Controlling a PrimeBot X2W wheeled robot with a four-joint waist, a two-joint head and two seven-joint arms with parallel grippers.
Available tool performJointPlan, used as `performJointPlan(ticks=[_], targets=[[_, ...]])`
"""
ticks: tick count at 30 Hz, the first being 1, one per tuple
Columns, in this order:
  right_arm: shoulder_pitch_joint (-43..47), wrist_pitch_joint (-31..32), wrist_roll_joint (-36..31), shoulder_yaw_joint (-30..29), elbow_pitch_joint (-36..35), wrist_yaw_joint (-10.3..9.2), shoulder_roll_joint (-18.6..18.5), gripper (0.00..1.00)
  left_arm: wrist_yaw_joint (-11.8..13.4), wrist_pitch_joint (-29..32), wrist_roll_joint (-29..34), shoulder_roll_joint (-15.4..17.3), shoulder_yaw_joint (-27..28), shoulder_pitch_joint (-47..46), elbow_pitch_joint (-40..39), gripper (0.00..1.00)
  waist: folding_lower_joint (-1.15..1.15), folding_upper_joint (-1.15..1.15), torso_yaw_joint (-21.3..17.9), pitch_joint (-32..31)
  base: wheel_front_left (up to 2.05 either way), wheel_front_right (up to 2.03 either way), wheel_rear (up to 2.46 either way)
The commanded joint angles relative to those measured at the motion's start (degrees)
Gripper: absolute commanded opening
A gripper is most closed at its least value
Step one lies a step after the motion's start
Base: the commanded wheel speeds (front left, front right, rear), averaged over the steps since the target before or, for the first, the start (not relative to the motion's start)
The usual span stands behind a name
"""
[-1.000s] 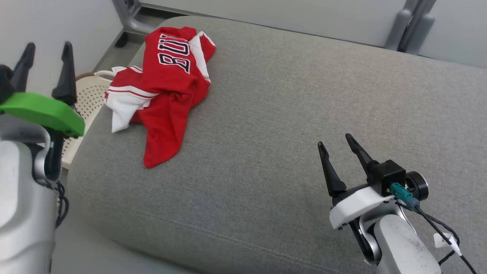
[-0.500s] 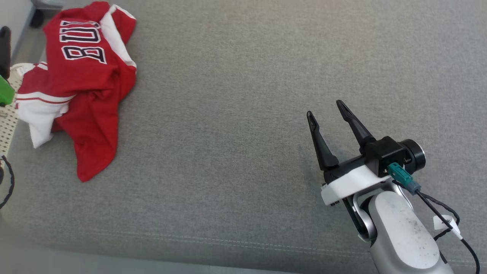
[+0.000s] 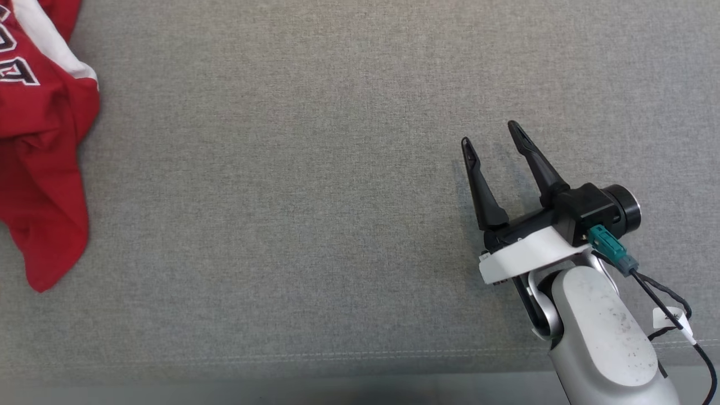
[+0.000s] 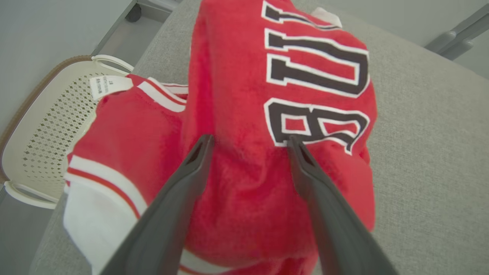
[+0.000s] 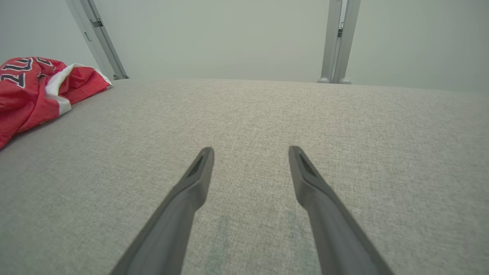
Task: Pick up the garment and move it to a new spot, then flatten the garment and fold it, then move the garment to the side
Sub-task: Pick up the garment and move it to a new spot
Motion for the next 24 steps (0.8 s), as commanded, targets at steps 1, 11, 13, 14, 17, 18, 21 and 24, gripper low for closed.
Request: performJointPlan(ticks=[1, 11, 13, 14, 17, 18, 21, 24], targets=[[-0.7, -0.2, 0.3, 0.1, -0.3, -0.02, -0.1, 1.00, -0.1, -0.3, -1.1, 0.9, -0.1, 0.7, 1.2, 1.00, -0.01, 0.00, -1.5, 1.8, 0.00, 0.00, 0.00], [0.1, -0.2, 0.1, -1.2, -0.1, -0.02, -0.1, 1.00, -0.1, -9.3, -0.3, 1.4, -0.1, -1.2, 4.0, 0.00, -0.01, 0.00, -1.2, 0.7, 0.00, 0.00, 0.00], [0.4, -0.2, -0.3, -1.5, -0.4, -0.02, -0.1, 1.00, -0.2, -12.5, 0.2, 1.0, -0.6, -1.6, 3.3, 0.00, -0.01, 0.00, -1.0, 0.1, 0.00, 0.00, 0.00], [0.7, -0.2, -0.7, -1.7, -0.4, -0.02, -0.1, 1.00, -0.2, -14.1, 0.3, 1.1, -0.6, -1.9, 2.9, 0.00, -0.01, 0.00, -0.8, -0.3, 0.00, 0.00, 0.00], [1.5, -0.2, -1.1, -2.4, -0.3, -0.02, -0.1, 1.00, -0.2, -19.3, 2.3, 1.8, -1.0, -2.7, 1.8, 0.00, -0.01, 0.00, -0.5, -1.8, 0.00, 0.00, 0.00], [1.7, -0.2, -1.1, -2.7, -0.2, -0.02, -0.1, 1.00, 0.0, -21.0, 3.1, 1.8, -1.1, -2.9, 1.4, 0.00, -0.01, 0.00, -0.4, -2.3, 0.00, 0.00, 0.00], [1.9, -0.2, -1.3, -3.2, -0.2, -0.02, -0.1, 1.00, 0.8, -24.2, 4.6, 1.8, -1.6, -3.1, 0.3, 0.00, -0.01, 0.00, -0.4, -3.5, 0.00, 0.00, 0.00], [2.8, -0.2, -0.9, -3.4, -0.1, -0.02, -0.1, 1.00, 2.2, -27.9, 6.7, 1.6, -2.1, -3.0, -1.6, 0.00, -0.01, 0.00, -0.4, -5.4, 0.00, 0.00, 0.00]])
